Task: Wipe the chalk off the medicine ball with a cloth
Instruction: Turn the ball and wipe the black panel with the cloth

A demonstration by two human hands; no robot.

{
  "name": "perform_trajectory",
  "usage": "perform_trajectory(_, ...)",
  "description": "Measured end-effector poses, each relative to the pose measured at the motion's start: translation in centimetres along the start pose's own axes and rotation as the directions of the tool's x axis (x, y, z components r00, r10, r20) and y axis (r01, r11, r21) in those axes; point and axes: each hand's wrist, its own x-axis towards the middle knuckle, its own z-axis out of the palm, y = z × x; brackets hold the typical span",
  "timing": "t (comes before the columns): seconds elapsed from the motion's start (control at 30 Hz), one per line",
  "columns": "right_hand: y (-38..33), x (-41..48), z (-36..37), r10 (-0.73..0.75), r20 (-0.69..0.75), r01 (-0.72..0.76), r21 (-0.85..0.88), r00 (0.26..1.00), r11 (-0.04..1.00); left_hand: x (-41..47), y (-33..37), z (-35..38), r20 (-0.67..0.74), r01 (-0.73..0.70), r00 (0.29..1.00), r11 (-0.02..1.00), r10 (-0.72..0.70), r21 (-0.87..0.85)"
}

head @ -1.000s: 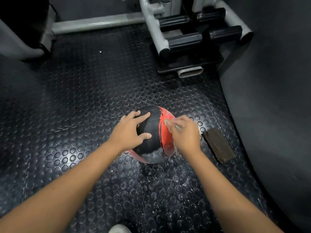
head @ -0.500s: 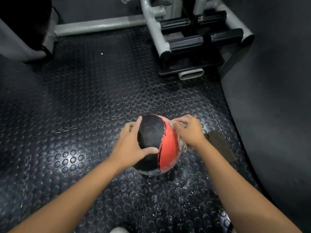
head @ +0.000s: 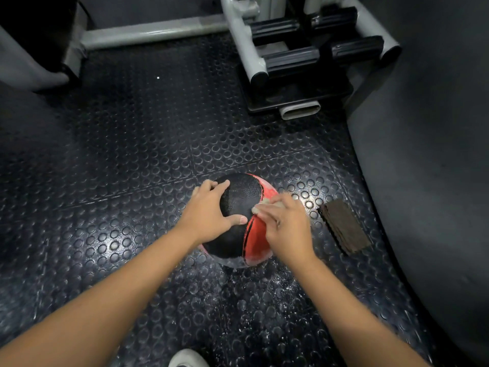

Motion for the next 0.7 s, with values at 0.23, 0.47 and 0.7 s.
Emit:
perform_trajectory(0.23, 1.9, 7.8, 0.7, 0.090, 0.101, -0.079, -0.104, 0.991, 0.991, -0.7, -0.3, 0.5, 0.010, -0.039, 0.999, 0.998, 0.038, 0.052)
perform_trajectory(0.47, -0.3, 2.5, -0.9, -0.196, 0.136, 0.202, -0.032, 0.971, 0.979, -0.6, -1.8, 0.0, -0.017, -0.049, 0.999, 0.998, 0.048, -0.044)
perform_trajectory(0.7, 1.7, 7.4, -0.6, -0.088, 0.153, 0.093, -0.023, 0.984, 0.995, -1.5, -1.4, 0.6, -0.028, -0.099, 0.995, 0.994, 0.100, 0.035)
